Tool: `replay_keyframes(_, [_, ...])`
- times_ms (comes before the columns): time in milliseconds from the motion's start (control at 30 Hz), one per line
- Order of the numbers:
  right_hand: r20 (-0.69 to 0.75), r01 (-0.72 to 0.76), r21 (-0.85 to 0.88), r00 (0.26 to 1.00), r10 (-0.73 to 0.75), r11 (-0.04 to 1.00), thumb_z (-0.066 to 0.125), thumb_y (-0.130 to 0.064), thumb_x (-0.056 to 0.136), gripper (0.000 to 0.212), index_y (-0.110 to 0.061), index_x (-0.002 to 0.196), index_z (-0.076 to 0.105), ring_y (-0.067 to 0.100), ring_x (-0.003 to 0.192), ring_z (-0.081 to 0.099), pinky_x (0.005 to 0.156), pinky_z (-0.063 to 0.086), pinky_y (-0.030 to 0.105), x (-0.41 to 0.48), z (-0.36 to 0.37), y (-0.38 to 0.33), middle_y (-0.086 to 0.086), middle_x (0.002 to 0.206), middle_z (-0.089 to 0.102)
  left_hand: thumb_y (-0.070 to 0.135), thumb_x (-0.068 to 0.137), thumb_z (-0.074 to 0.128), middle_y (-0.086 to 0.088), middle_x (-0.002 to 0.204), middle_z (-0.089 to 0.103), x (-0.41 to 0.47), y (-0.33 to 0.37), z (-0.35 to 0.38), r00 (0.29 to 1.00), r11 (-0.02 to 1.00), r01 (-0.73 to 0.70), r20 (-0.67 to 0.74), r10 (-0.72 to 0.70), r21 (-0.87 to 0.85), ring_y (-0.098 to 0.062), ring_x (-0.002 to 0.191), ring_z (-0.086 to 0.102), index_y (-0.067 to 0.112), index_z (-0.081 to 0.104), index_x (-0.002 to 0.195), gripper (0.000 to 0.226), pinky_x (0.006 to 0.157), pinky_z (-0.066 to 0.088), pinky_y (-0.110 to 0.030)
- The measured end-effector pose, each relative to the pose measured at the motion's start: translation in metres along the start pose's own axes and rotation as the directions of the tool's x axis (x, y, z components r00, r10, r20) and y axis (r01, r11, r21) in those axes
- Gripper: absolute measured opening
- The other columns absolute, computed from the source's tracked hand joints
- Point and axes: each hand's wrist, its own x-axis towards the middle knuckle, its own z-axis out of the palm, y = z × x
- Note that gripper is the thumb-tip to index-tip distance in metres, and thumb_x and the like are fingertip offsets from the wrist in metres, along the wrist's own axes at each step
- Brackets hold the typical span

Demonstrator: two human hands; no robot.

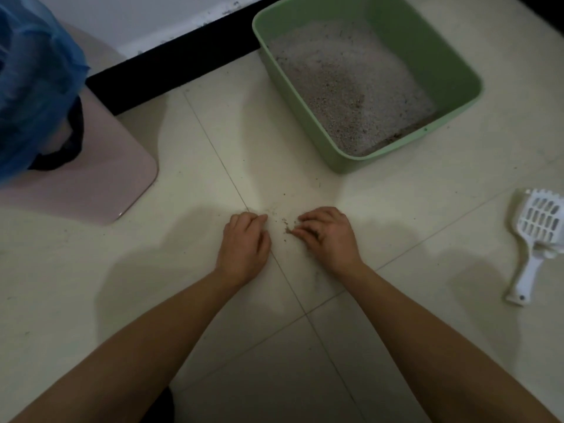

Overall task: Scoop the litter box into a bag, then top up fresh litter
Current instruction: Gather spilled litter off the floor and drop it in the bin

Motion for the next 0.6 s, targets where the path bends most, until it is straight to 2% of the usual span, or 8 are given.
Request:
replay_keyframes(67, [-0.029, -0.084, 0.024, 0.996, 0.084, 0.996, 0.072, -0.034, 0.087, 0.019, -0.016, 0.088, 0.079, 0.019, 0.090, 0.061, 0.081, 0.050, 0.032, -0.003, -0.013, 0.009, -0.003, 0.092, 0.074, 0.032, 0.091, 0.047, -0.013, 0.098, 0.056, -0.001, 0.008, 0.006, 1.000, 0.998, -0.029, 0.004, 0.029, -0.047, -0.030, 0.092, 0.050, -0.001, 0.063, 0.118, 0.046, 0.084, 0.048, -0.039])
replay_keyframes(200, [-0.097, -0.358, 0.145, 0.923, 0.373, 0.922, 0.072, -0.031, 0.088, 0.014, -0.018, 0.090, 0.079, 0.015, 0.086, 0.066, 0.085, 0.054, 0.034, -0.007, -0.040, 0.024, -0.004, 0.092, 0.074, 0.033, 0.092, 0.047, -0.013, 0.093, 0.056, -0.003, 0.027, 0.021, 0.998, 0.990, -0.067, -0.002, 0.067, -0.124, -0.028, 0.085, 0.051, -0.003, 0.065, 0.116, 0.047, 0.078, 0.048, -0.035])
replay_keyframes(267, [-0.099, -0.421, 0.204, 0.889, 0.447, 0.884, 0.073, -0.030, 0.087, 0.012, -0.020, 0.091, 0.079, 0.011, 0.085, 0.066, 0.087, 0.054, 0.034, -0.008, -0.047, 0.026, -0.008, 0.093, 0.073, 0.029, 0.092, 0.049, -0.012, 0.090, 0.055, -0.003, 0.035, 0.029, 0.998, 0.990, -0.063, -0.013, 0.062, -0.125, -0.028, 0.081, 0.051, -0.003, 0.066, 0.115, 0.043, 0.074, 0.050, -0.035])
replay_keyframes(333, [-0.084, -0.439, 0.217, 0.882, 0.464, 0.872, 0.074, -0.031, 0.087, 0.012, -0.021, 0.091, 0.079, 0.011, 0.084, 0.066, 0.087, 0.054, 0.035, -0.009, -0.048, 0.025, -0.008, 0.092, 0.073, 0.024, 0.091, 0.055, -0.012, 0.088, 0.055, -0.002, 0.040, 0.036, 0.998, 0.991, -0.049, -0.038, 0.045, -0.124, -0.028, 0.078, 0.051, -0.004, 0.067, 0.114, 0.038, 0.072, 0.049, -0.034])
replay_keyframes(467, [-0.095, -0.447, 0.209, 0.876, 0.473, 0.870, 0.074, -0.031, 0.087, 0.013, -0.019, 0.089, 0.079, 0.015, 0.083, 0.066, 0.085, 0.054, 0.039, -0.006, -0.045, 0.021, -0.005, 0.090, 0.074, 0.027, 0.090, 0.059, -0.010, 0.086, 0.056, -0.001, 0.047, 0.040, 0.995, 0.986, 0.001, -0.100, -0.018, -0.165, -0.024, 0.079, 0.050, -0.001, 0.070, 0.109, 0.035, 0.073, 0.043, -0.029])
replay_keyframes(600, [-0.100, -0.451, 0.215, 0.872, 0.479, 0.866, 0.074, -0.031, 0.086, 0.013, -0.019, 0.089, 0.079, 0.014, 0.081, 0.065, 0.083, 0.054, 0.037, -0.006, -0.045, 0.019, -0.005, 0.088, 0.073, 0.014, 0.086, 0.070, -0.005, 0.080, 0.057, 0.007, 0.055, 0.042, 0.988, 0.962, 0.059, -0.124, -0.095, -0.266, -0.020, 0.076, 0.050, 0.003, 0.074, 0.092, 0.013, 0.069, 0.038, -0.020])
